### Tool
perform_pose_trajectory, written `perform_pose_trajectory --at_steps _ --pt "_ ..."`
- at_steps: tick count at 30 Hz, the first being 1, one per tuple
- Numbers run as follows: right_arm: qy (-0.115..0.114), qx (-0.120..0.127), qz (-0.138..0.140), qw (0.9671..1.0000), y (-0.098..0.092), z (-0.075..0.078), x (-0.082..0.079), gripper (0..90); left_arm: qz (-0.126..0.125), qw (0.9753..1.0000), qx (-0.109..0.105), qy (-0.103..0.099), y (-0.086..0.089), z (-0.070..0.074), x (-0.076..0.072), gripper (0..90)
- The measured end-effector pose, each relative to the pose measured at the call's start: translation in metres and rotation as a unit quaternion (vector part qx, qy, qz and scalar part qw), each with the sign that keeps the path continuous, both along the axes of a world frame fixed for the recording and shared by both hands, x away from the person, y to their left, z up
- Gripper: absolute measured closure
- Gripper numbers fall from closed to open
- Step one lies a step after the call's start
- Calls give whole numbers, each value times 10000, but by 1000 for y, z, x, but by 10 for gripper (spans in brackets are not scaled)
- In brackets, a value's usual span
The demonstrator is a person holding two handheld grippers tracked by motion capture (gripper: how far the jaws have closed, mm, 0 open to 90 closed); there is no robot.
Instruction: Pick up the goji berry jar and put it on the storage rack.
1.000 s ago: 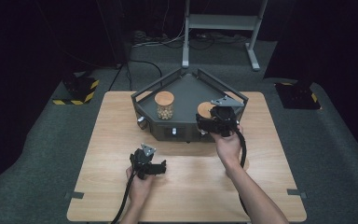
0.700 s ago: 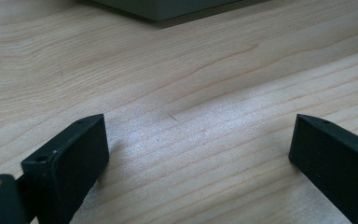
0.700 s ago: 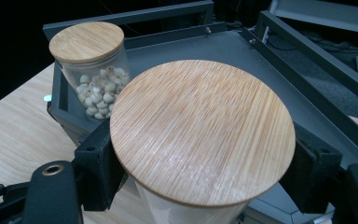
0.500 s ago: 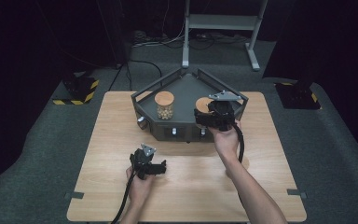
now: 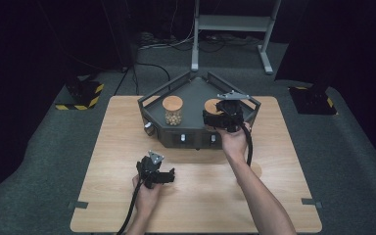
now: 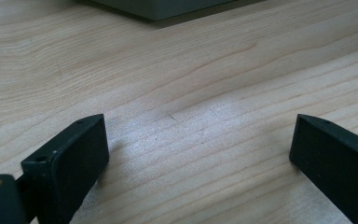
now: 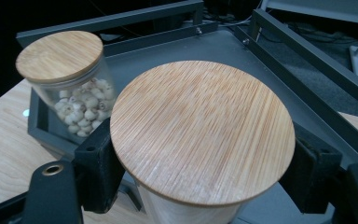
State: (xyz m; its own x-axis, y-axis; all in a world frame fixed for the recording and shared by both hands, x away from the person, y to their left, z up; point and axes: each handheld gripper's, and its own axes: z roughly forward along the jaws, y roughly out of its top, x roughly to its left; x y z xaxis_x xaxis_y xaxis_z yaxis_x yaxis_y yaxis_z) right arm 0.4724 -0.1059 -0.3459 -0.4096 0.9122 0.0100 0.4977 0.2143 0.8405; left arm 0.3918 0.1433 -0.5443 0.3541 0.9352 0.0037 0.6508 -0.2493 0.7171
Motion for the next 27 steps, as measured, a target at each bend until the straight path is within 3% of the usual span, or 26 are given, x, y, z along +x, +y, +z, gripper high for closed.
perform_pose_trajectory --at_steps 8,27 --pt "57 81 -200 9998 -5 -2 12 256 10 10000 11 10 0 0 0 45" --pt "39 -140 -427 9990 7 -18 35 256 3 10000 12 14 -1 0 0 41"
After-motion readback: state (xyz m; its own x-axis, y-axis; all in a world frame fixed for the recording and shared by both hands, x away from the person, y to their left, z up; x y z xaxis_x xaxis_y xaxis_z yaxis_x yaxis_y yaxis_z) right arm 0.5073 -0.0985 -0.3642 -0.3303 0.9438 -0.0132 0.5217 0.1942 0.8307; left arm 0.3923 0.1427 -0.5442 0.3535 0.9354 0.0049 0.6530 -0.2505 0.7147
